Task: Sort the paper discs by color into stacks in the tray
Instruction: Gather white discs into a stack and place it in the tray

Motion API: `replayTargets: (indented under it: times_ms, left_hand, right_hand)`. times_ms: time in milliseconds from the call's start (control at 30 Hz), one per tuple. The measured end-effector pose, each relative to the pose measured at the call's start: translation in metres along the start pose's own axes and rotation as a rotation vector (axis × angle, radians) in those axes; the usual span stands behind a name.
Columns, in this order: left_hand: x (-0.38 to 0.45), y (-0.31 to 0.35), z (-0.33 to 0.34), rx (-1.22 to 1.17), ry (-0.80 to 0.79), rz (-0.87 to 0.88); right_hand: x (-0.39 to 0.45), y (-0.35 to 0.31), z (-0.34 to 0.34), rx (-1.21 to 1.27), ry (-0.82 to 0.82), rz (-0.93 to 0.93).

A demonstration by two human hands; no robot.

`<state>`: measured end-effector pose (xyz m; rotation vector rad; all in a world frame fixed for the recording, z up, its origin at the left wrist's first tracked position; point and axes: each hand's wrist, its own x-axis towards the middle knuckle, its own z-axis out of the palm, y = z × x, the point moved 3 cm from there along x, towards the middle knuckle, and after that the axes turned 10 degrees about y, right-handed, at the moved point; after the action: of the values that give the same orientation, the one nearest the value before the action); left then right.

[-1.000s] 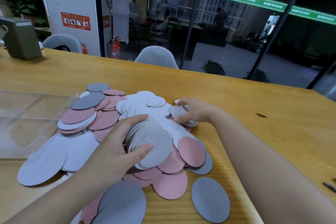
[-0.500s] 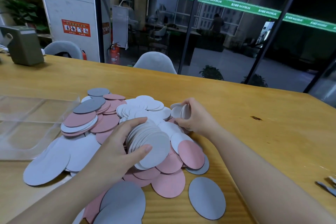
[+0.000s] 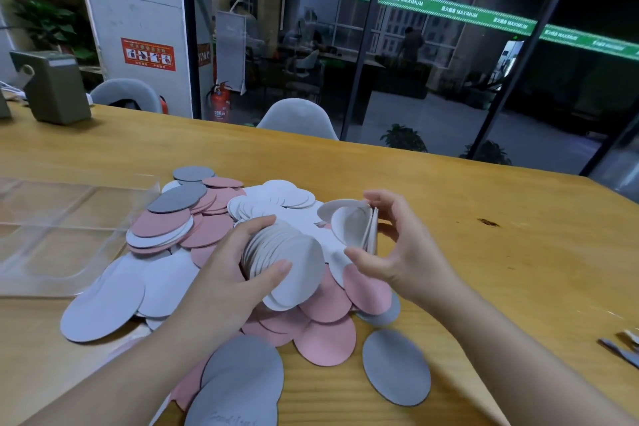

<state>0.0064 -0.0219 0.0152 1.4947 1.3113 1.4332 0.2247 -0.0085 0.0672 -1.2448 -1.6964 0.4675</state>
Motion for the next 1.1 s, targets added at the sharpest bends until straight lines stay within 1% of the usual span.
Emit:
replayTargets:
  times_ms: [233, 333, 433, 567, 667, 800, 1100]
  left_hand:
    - [-0.003, 0.0, 0.001, 0.042, 0.034, -0.005]
    - [-0.003, 0.0, 0.002, 0.063, 0.031, 0.012]
    - [-0.004, 0.001, 0.003, 0.053, 0.025, 0.021]
    - [-0.004, 0.001, 0.003, 0.057, 0.01, 0.025]
    - [-0.004, 0.0, 0.003, 0.072, -0.004, 0.035]
    - [-0.005, 0.003, 0.004, 0.103, -0.034, 0.099]
    - [-0.002, 0.003, 0.004, 0.108, -0.08, 0.155]
  right_hand:
    - [-0.035, -0.006, -0.007, -0.008, -0.036, -0.057]
    - [-0.044, -0.012, -0.009, -0.009, -0.08, -0.06]
    - [-0.05, -0.015, -0.012, -0.04, -0.074, -0.082]
    - [-0.056, -0.012, -0.011, -0.025, -0.081, -0.057]
    - [-0.057, -0.011, -0.002, -0.021, -0.128, -0.035]
    - [-0.054, -0.011, 0.012, -0.052, -0.186, -0.011]
    - [-0.044, -0.012, 0.035, -0.13, -0.111, -0.031]
